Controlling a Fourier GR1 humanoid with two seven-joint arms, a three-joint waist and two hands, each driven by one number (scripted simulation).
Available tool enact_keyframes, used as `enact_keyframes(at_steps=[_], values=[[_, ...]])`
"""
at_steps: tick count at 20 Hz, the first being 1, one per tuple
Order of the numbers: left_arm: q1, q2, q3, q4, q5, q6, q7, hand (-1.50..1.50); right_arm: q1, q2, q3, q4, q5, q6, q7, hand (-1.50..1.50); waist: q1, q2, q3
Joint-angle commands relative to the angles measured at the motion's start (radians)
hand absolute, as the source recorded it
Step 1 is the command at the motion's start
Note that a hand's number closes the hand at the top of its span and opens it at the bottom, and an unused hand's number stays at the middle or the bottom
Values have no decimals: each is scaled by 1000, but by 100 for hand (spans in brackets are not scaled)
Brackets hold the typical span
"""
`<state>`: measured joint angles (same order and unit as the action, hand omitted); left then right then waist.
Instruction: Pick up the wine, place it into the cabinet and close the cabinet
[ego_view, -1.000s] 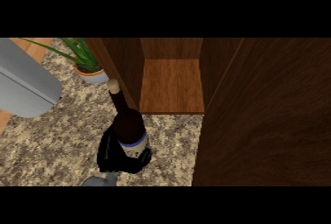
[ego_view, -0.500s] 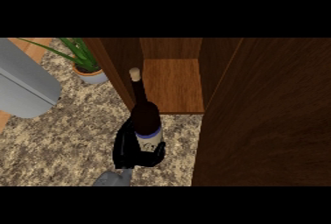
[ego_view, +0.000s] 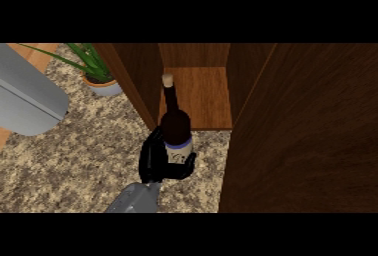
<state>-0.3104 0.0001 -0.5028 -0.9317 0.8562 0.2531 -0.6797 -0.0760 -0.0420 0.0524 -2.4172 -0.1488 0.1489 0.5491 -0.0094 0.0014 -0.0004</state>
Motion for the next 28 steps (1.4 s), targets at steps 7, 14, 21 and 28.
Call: enact_keyframes(at_steps=[7, 14, 21, 28], values=[[-212, 0, -61, 139, 160, 70, -46, 150, 19, -3, 28, -67, -17, -10, 56, -150, -5, 0, 0], [-324, 0, 8, 303, 215, 13, -59, 150, -1, 21, 47, 5, 22, -19, -7, -150, -6, 1, 0], [-451, 0, 72, 447, 242, -42, -72, 150, -12, -8, -44, 82, -44, 25, -84, -150, -10, 4, 0], [-603, 0, 95, 564, 286, -30, -32, 150, -50, 0, -7, 33, -38, -20, 8, -150, -22, 7, -1]])
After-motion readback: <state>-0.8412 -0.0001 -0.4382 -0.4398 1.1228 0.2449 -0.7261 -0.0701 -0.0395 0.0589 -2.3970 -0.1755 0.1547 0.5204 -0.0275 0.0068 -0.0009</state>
